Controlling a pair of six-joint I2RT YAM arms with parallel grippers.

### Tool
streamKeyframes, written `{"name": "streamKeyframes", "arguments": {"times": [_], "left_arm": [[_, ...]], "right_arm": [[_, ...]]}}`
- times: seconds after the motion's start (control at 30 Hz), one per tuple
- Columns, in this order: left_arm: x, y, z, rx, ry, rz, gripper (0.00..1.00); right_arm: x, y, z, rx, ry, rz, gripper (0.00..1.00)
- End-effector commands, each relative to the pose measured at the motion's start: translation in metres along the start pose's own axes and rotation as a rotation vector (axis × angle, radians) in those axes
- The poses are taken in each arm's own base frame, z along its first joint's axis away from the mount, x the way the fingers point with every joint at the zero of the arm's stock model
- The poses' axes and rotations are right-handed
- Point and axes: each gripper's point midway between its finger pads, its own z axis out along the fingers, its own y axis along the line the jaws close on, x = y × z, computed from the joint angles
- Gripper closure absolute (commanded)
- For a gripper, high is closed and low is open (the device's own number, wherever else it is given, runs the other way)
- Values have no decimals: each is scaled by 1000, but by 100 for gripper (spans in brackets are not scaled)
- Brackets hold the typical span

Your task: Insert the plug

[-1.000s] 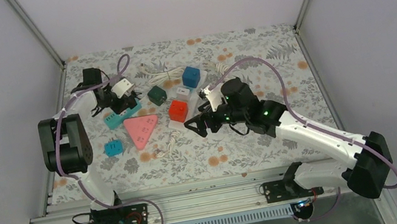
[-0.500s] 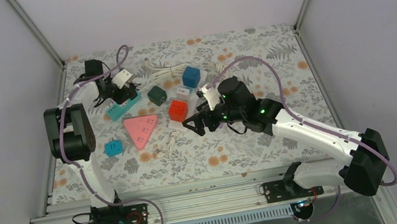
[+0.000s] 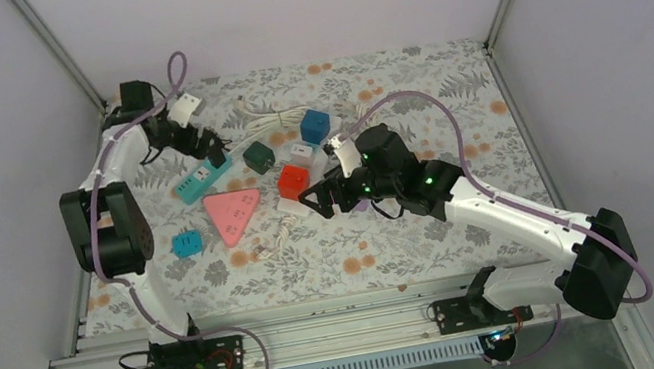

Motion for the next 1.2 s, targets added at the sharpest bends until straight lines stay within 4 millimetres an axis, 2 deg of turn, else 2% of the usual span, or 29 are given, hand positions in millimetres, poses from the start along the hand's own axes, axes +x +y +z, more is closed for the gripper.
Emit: {"name": "streamKeyframes", "arguments": {"times": [0.0,0.03,0.1,0.2,0.23,0.27,0.33,0.47,0.53,0.6,0.67,0.77,0.87,1.03,1.17], "left_arm": [[-42,-3,-48,-56,-97,5,0],[-45,-1,-51,-77,-110,-1,0],[-57,6,-73,-180,-165,-28,0],[-80,22,-114,-365,-327,-140,0],[-89,24,-133,-421,-392,-169,0],[-91,28,-149,-485,-445,-210,0],[-79,39,-179,-640,-511,-328,0],[-60,47,-234,-842,-625,-543,0],[-36,55,-259,-951,-661,-735,0],[-12,61,-271,-981,-654,-871,0],[3,62,-267,-931,-619,-936,0],[3,55,-247,-753,-599,-901,0],[-4,35,-222,-582,-615,-919,0],[-17,-16,-163,-394,-616,-1000,0],[-19,-48,-105,-353,-485,-1083,4]], "right_arm": [[-20,8,-11,-17,-65,14,2],[-20,7,-12,-14,-67,15,2],[-19,5,-13,2,-70,22,2],[-19,-8,-13,68,-82,53,0],[-18,-11,-13,83,-83,63,0],[-17,-15,-13,106,-84,71,0],[-16,-25,-14,155,-88,90,0],[-18,-31,-15,194,-96,78,0],[-22,-36,-13,227,-97,60,0],[-29,-41,-10,263,-92,45,0],[-31,-43,-3,273,-75,39,0],[-29,-44,6,267,-60,49,0],[-21,-49,13,273,-46,75,0],[-12,-57,19,296,-31,109,0],[-9,-63,18,321,-40,128,0]]}}
